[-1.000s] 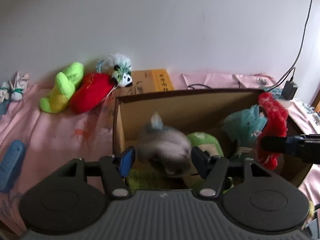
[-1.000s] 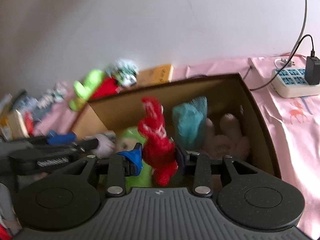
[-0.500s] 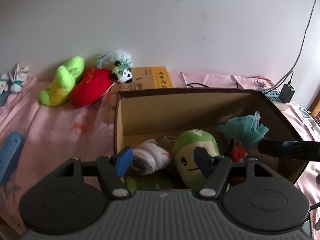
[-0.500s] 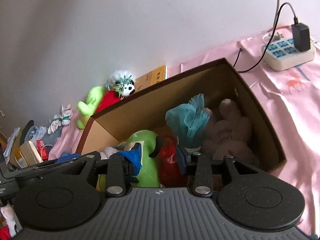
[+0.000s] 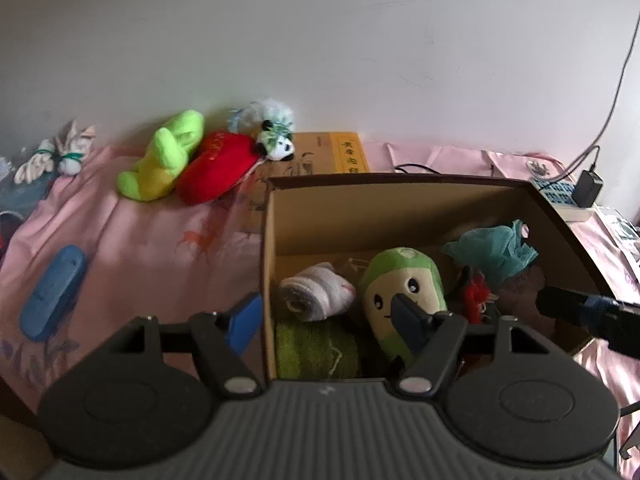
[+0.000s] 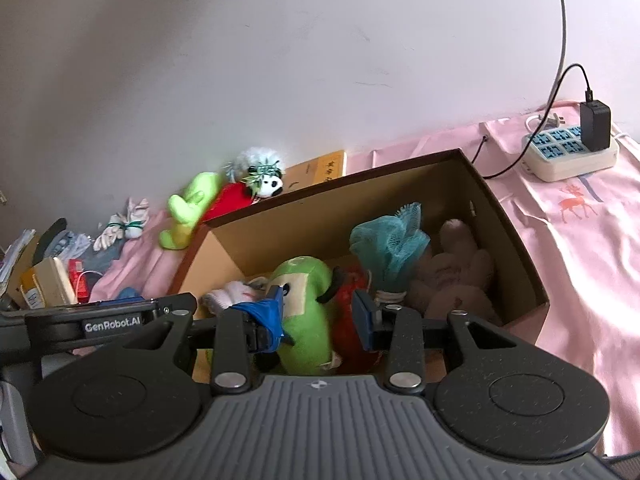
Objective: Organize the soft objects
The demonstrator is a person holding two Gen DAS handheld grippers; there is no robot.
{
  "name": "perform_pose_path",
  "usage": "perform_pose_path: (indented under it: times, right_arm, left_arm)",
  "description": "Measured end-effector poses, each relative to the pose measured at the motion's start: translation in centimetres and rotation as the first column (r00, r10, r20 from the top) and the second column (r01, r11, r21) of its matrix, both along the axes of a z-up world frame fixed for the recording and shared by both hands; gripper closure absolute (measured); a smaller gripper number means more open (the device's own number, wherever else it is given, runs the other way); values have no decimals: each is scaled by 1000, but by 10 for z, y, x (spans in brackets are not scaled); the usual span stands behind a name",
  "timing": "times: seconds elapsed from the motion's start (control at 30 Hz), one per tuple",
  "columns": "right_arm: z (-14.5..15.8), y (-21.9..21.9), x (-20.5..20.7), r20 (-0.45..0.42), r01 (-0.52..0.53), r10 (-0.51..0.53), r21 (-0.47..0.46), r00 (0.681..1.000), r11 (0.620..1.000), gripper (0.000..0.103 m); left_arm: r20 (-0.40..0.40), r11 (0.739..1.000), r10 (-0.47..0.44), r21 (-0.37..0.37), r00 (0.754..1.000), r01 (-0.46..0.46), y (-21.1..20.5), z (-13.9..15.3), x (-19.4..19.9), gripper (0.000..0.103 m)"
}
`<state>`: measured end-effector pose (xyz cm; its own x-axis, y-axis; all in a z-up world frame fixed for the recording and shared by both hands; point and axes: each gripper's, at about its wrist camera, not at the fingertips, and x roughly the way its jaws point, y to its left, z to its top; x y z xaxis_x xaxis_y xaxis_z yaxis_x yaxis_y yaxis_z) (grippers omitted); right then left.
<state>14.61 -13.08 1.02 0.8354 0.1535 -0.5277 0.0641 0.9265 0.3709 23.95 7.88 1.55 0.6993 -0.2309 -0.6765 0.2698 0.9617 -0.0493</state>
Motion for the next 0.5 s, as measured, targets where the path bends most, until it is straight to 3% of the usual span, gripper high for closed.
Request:
perform_pose_path:
  times: [0.5]
  right_arm:
    - [5, 17, -42, 22, -25, 26, -37, 999, 999, 82]
  left_arm:
    - [-2, 998, 39, 49, 999, -39, 17, 9, -39, 30]
